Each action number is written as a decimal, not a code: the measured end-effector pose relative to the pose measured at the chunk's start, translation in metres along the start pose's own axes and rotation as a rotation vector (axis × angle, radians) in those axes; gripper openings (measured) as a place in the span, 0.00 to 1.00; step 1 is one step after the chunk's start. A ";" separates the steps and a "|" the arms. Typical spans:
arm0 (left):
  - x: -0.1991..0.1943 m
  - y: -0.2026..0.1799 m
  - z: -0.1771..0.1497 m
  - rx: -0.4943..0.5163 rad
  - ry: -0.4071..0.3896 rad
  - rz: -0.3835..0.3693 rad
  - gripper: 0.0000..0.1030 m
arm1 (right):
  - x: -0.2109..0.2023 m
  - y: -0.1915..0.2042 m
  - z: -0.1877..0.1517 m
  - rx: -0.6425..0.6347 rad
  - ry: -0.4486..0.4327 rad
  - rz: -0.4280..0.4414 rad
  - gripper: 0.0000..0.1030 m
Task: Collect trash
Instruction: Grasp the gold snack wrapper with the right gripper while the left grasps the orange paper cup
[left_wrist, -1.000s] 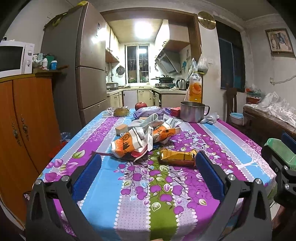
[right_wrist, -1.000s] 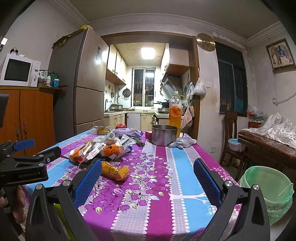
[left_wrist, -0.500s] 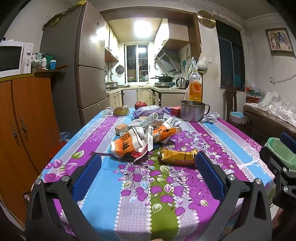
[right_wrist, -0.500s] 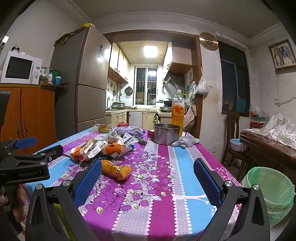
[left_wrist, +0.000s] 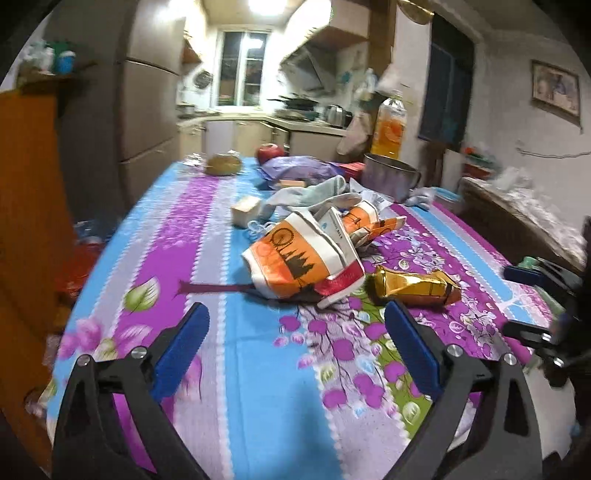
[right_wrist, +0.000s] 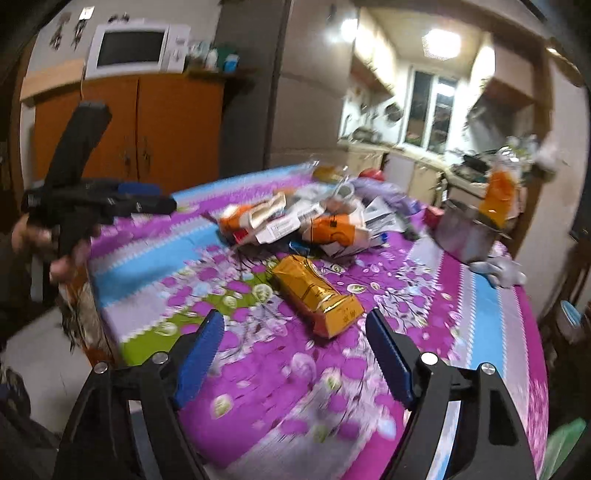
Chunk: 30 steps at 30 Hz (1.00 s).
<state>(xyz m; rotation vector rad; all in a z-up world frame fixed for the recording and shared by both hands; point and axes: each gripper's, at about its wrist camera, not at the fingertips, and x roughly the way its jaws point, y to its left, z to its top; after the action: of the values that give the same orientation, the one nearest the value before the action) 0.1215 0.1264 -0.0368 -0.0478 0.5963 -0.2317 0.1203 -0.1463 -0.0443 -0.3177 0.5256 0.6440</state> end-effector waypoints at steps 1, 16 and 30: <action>0.007 0.003 0.004 0.007 0.011 -0.019 0.90 | 0.009 -0.002 0.002 -0.014 0.022 0.021 0.77; 0.053 -0.041 0.025 0.495 0.008 0.018 0.82 | 0.078 -0.023 0.028 -0.142 0.165 0.078 0.77; 0.080 -0.055 0.014 0.526 0.109 0.115 0.60 | 0.085 -0.026 0.022 -0.057 0.129 0.092 0.71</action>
<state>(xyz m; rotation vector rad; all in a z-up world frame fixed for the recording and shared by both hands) 0.1822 0.0541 -0.0632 0.5087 0.6282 -0.2746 0.2021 -0.1155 -0.0702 -0.3926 0.6493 0.7322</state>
